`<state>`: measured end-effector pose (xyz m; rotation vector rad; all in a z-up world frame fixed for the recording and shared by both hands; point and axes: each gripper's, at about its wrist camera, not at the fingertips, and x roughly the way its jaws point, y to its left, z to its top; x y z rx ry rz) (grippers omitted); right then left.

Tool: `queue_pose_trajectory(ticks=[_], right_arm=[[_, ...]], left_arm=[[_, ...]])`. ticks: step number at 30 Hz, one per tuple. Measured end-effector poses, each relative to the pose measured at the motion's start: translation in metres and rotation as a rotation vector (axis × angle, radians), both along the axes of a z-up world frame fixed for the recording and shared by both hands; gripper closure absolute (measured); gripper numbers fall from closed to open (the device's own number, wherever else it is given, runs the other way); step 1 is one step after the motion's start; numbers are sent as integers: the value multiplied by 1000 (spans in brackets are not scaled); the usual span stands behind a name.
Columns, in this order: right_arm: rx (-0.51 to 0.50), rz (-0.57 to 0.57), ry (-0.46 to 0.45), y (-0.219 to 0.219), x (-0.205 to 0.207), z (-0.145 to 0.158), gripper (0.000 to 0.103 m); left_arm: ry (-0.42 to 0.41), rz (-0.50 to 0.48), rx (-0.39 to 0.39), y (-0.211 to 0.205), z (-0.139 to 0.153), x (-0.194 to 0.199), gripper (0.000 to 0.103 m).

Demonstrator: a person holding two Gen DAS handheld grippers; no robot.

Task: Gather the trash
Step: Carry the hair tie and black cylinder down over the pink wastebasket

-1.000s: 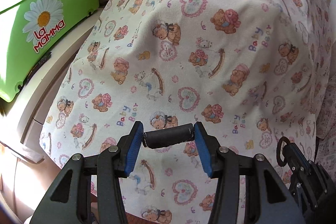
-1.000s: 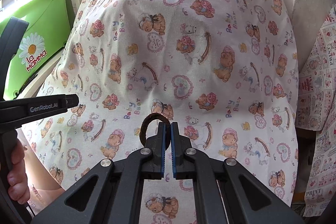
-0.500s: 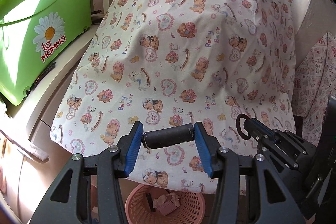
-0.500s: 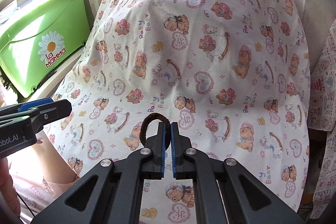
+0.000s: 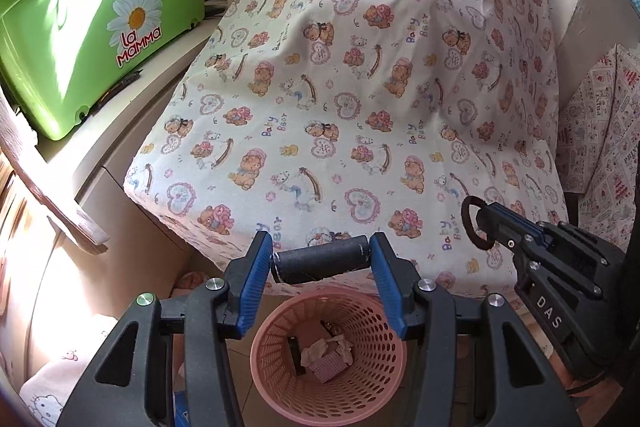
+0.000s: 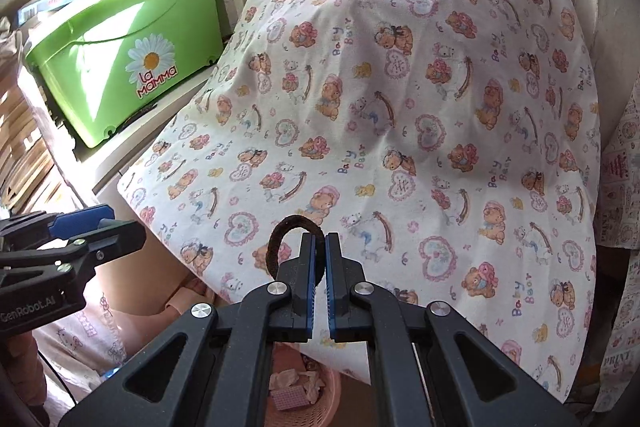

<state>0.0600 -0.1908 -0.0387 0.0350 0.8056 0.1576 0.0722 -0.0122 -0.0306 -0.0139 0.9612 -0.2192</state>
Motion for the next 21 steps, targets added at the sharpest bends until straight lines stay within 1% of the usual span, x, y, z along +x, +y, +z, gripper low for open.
queue_pose_trajectory(ticks=[1,3,4,7,9,11,13,17,18,19,21], right_arm=[[29,27,14,3,-6,-1,98],[136,52,62,3,-16,-6,98],[156,55,79,4,-21,-10,98],[101,64,80,16,-33,-16,98],[74,78,87,23,-38,-21,98],[45,78,97,27,-42,-28,98],[40,79,121,29,-45,-36,98],[49,88,172,33,-47,-51,98],[46,96,184,35,-46,-55,98],[38,99,197,37,-45,-60,98],[28,92,218,40,-43,-68,98]], left_arm=[[5,1,-1,1,-3,-1,55],[12,6,-1,3,-9,-2,55],[17,7,-4,4,-12,-2,55],[36,-6,-11,4,-24,-3,55],[74,-33,-6,1,-34,-2,55],[106,-35,-21,2,-43,-2,55],[123,-46,-22,0,-49,-3,55],[99,-55,33,-6,-55,-7,55],[110,-54,41,-7,-58,-6,55],[125,-54,35,-7,-62,-6,55],[188,-62,-12,-5,-73,-4,54]])
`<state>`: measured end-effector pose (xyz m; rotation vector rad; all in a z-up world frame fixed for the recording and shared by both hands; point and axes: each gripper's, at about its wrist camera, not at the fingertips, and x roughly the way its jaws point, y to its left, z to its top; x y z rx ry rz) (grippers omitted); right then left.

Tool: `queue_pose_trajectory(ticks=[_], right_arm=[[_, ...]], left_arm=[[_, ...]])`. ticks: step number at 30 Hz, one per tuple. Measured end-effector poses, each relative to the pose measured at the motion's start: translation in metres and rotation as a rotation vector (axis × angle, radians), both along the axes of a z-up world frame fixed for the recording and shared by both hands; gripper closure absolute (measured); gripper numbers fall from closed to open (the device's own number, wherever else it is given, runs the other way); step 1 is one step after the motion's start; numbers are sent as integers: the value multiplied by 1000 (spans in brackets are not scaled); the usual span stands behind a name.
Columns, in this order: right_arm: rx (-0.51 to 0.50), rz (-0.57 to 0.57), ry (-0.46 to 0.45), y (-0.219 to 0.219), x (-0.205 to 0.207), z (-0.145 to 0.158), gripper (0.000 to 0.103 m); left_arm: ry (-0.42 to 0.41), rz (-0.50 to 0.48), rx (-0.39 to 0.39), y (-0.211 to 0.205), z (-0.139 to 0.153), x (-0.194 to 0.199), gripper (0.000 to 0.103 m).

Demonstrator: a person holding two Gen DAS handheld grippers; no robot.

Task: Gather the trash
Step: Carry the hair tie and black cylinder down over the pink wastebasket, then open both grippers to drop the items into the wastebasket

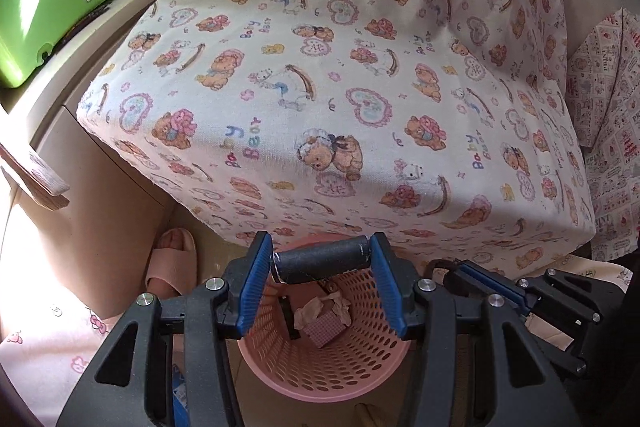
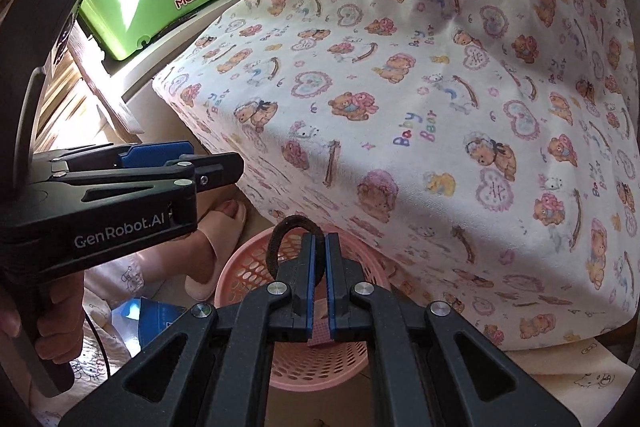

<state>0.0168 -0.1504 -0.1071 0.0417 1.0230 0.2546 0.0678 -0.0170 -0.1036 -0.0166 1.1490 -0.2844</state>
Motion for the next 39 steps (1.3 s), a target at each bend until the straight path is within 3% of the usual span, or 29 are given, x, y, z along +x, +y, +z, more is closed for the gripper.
queue_pose_trajectory(ticks=[9,14,21,22,25,27,29,30,36,39], right_arm=[[-30,-9,151,8,16,-52,98],[-68,-13,215,12,20,-80,98],[-89,-58,286,4,22,-107,98],[-75,-60,300,3,23,-109,98],[-68,-61,310,1,24,-111,96],[-66,-57,321,0,24,-113,88],[-57,-60,331,-1,23,-115,60],[-52,-64,328,-2,22,-114,55],[-62,-51,300,-4,15,-104,53],[-72,-49,278,-2,12,-90,53]], left_arm=[[177,-20,39,-7,-61,13,55],[210,-24,109,-12,-90,15,55],[253,-49,150,-20,-109,11,54],[258,-50,153,-20,-110,10,53],[269,-48,160,-21,-112,10,34],[271,-41,168,-20,-112,10,23],[276,-31,163,-19,-110,10,23],[279,-28,157,-17,-111,11,23],[235,-35,160,-18,-96,10,23],[204,-26,120,-16,-77,8,23]])
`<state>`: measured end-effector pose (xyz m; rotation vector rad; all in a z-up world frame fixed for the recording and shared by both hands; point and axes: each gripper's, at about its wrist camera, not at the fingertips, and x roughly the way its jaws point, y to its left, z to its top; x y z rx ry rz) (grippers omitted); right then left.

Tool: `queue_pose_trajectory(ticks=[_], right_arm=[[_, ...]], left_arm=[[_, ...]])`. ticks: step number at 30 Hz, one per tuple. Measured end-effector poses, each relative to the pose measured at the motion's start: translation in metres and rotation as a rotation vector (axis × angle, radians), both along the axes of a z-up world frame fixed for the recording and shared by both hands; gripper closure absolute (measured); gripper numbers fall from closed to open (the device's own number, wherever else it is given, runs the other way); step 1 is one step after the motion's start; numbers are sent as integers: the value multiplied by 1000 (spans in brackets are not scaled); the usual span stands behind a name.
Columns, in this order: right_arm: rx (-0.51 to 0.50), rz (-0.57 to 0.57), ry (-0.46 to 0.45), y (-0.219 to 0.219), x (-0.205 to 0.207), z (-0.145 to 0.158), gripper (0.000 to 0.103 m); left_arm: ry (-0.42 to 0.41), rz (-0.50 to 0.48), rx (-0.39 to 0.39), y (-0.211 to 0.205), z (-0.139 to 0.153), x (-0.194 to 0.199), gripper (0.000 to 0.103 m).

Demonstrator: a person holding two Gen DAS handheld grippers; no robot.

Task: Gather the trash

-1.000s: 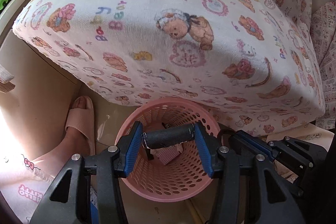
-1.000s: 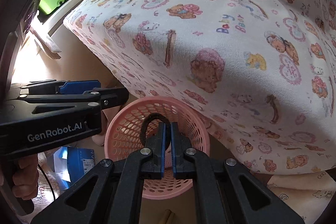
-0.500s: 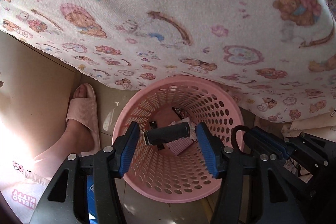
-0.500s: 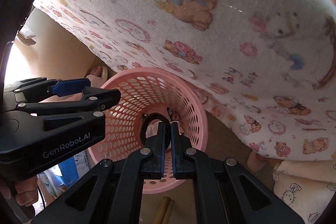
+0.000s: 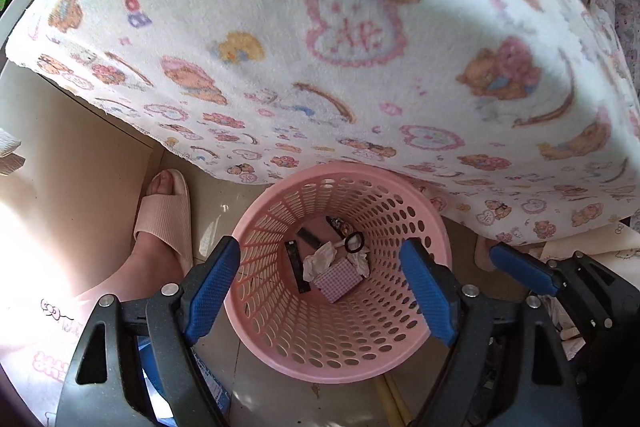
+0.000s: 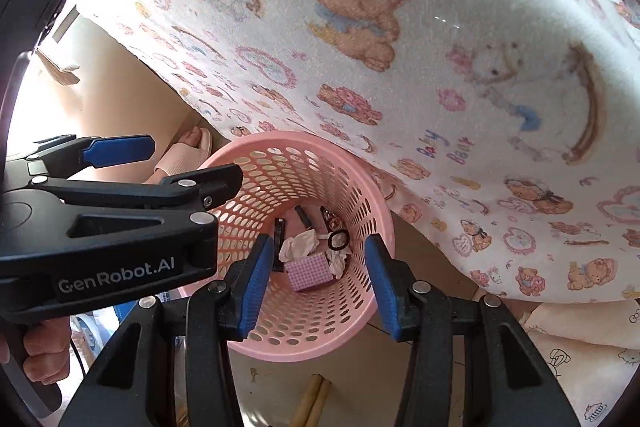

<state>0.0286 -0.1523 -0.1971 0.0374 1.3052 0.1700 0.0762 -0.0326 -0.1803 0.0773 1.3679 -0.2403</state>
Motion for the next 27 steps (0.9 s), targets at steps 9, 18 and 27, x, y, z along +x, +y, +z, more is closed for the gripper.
queue_pose_trajectory(ticks=[9,18,27], right_arm=[[-19,-4,-194,-7,-15,72,53],[-56,-52,-432,-38,-30,140,50],[-60,-162,-500,-66,-26,156,48]], left_arm=[[-224,-4,-35,9,78,-13,23],[-363,15,-53,9,120,-21,23],[-460,-15,-91,1,145,-28,17]])
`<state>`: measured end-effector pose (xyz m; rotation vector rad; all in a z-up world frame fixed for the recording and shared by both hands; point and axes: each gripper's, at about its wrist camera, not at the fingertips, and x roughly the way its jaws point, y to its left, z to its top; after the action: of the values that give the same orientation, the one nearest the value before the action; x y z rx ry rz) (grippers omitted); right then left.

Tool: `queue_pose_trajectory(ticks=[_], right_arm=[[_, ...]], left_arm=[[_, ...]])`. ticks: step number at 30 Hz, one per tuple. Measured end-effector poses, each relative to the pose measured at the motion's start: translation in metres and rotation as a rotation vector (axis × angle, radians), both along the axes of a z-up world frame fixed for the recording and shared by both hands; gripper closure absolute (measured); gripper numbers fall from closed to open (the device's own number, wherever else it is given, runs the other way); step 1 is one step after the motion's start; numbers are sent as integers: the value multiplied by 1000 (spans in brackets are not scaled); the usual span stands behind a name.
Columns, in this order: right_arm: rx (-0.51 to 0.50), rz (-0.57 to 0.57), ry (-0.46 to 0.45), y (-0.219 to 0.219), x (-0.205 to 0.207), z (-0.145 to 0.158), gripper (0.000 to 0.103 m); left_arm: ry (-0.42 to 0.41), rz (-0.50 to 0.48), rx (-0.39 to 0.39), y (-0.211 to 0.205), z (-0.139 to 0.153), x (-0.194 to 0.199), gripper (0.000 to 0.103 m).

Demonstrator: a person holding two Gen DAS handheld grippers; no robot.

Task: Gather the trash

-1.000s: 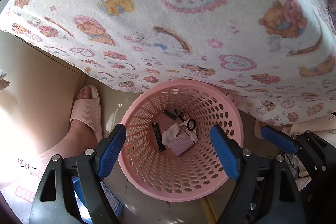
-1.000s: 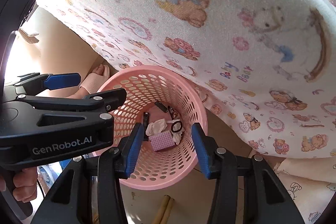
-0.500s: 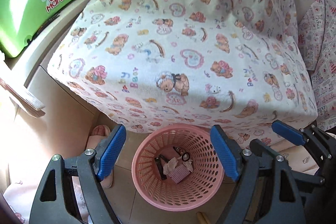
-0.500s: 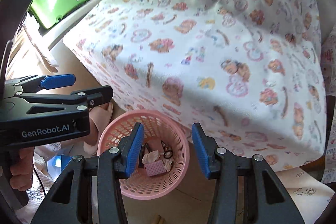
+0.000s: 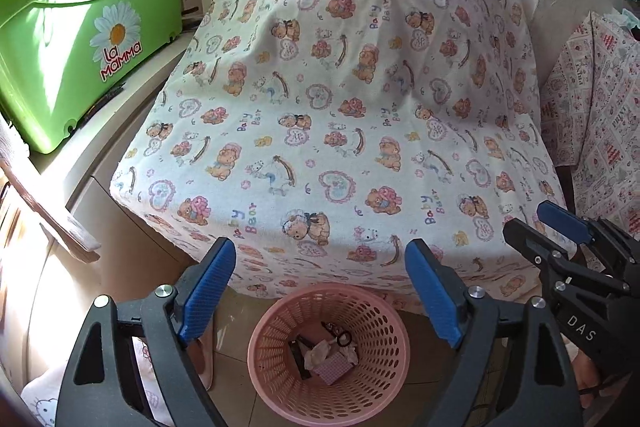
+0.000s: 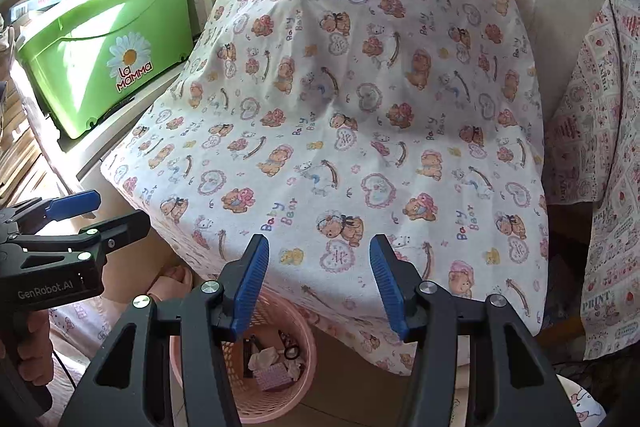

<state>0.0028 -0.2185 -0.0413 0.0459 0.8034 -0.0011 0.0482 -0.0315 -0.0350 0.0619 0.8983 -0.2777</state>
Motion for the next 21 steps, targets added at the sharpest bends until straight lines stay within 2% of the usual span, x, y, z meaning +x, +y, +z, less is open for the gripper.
queue_pose_trajectory(ticks=[4,6,9,13,19,21], right_arm=[[-34,-1,-20,3,-2,3,46],[-29,-5,-27,3,-2,3,42],[-37,-20,-47,2,-5,7,35],[-47,-64,-81,-3,-8,11,16],[-55,-96,-95,-7,-8,14,16],[-42,-102,-111,-8,-10,16,11]], left_arm=[[-32,9,4,-2,4,-2,10],[-40,17,-1,0,5,-2,2],[-41,29,6,3,5,-1,2],[-39,64,15,7,3,1,2],[-109,69,-1,12,13,-4,2],[-123,69,-14,14,16,-5,2]])
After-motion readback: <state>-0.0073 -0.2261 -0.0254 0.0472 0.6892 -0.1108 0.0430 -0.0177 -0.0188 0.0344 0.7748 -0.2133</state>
